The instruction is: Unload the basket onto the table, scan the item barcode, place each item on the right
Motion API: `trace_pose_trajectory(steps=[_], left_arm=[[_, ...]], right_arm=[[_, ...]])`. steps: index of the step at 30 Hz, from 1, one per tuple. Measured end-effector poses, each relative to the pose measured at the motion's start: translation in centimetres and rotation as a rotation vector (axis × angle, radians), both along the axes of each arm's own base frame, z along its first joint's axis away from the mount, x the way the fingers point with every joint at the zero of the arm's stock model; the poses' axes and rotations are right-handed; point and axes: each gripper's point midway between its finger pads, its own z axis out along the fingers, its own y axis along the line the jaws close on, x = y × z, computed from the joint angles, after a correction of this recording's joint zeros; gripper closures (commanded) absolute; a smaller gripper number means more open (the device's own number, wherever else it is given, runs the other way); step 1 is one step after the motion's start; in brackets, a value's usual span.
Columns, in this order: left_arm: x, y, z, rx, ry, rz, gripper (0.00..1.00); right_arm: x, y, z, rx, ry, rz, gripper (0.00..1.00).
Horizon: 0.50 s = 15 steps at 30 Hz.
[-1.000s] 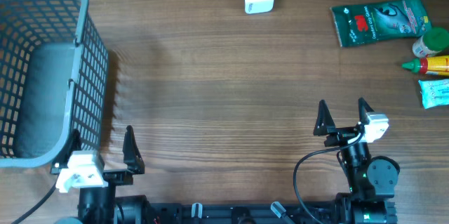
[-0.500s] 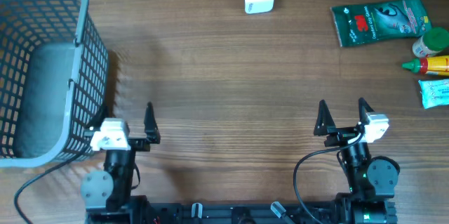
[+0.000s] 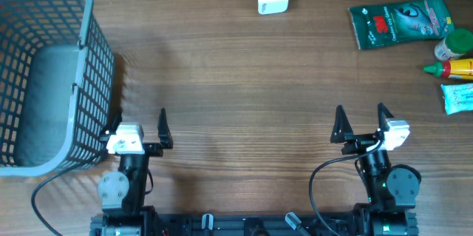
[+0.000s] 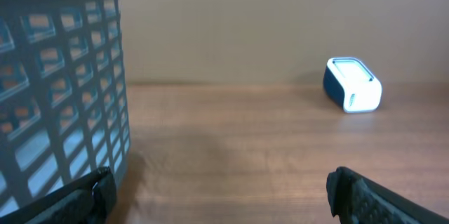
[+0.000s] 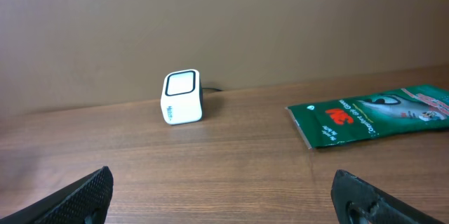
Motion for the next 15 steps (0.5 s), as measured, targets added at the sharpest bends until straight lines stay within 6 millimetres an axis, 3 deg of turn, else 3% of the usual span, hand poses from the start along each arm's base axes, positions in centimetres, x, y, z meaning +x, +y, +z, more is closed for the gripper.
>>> trace_pose_trajectory(steps=[2, 15], left_arm=[[-0.04, 0.13, -1.01, -0.004, 0.040, 0.008, 0.00], [-0.04, 0.26, -1.00, -0.042, 0.040, 0.017, 0.00]], right_arm=[[0.00, -0.01, 0.01, 0.000, 0.000, -0.001, 0.00], [0.00, -0.04, 0.00, 0.000, 0.000, -0.002, 0.00]])
